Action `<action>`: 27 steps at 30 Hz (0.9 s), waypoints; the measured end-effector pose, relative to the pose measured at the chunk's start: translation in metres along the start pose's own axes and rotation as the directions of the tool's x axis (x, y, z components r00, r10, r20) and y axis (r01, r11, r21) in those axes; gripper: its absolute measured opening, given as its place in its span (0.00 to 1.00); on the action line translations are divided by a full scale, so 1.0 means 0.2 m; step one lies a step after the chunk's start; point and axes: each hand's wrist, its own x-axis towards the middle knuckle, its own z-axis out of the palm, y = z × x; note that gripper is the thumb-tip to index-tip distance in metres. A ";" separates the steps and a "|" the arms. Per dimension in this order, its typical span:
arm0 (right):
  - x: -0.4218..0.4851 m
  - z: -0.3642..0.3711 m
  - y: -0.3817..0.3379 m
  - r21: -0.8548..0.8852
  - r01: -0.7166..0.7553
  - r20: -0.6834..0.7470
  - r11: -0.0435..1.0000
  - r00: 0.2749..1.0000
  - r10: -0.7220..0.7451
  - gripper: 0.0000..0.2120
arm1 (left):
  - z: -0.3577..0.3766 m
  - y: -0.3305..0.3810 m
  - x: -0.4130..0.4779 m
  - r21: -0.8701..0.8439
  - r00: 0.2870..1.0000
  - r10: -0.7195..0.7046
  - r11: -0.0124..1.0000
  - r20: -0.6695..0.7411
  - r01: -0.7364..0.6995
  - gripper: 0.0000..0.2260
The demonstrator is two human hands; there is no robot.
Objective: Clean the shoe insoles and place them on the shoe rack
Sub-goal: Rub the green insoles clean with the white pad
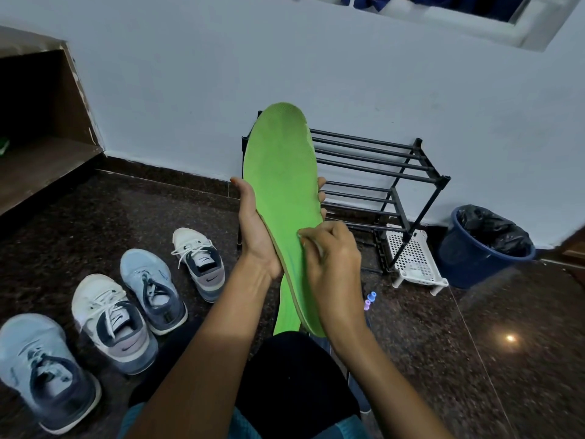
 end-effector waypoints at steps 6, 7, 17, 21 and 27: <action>-0.10 0.01 -0.07 0.172 0.024 0.053 0.985 0.998 -0.033 0.09 | -0.01 0.01 0.00 -0.003 1.000 0.003 1.000 -0.012 -0.003 0.45; -0.10 0.01 -0.07 0.180 0.022 0.059 0.983 0.998 -0.033 0.09 | -0.01 0.01 0.00 -0.002 1.000 0.002 1.000 -0.012 -0.002 0.45; -0.03 0.01 -0.02 0.091 0.005 0.036 0.996 0.999 -0.008 0.07 | -0.01 -0.01 0.00 0.040 0.999 0.001 0.999 -0.042 0.001 0.45; -0.09 0.00 -0.07 0.183 0.024 0.059 0.983 0.998 -0.035 0.09 | 0.00 0.00 0.00 0.049 0.999 0.007 0.999 -0.042 -0.005 0.44; -0.03 -0.01 -0.01 0.102 0.000 0.029 0.995 1.000 -0.003 0.07 | 0.00 0.00 -0.01 0.043 1.000 -0.005 0.999 -0.020 0.006 0.45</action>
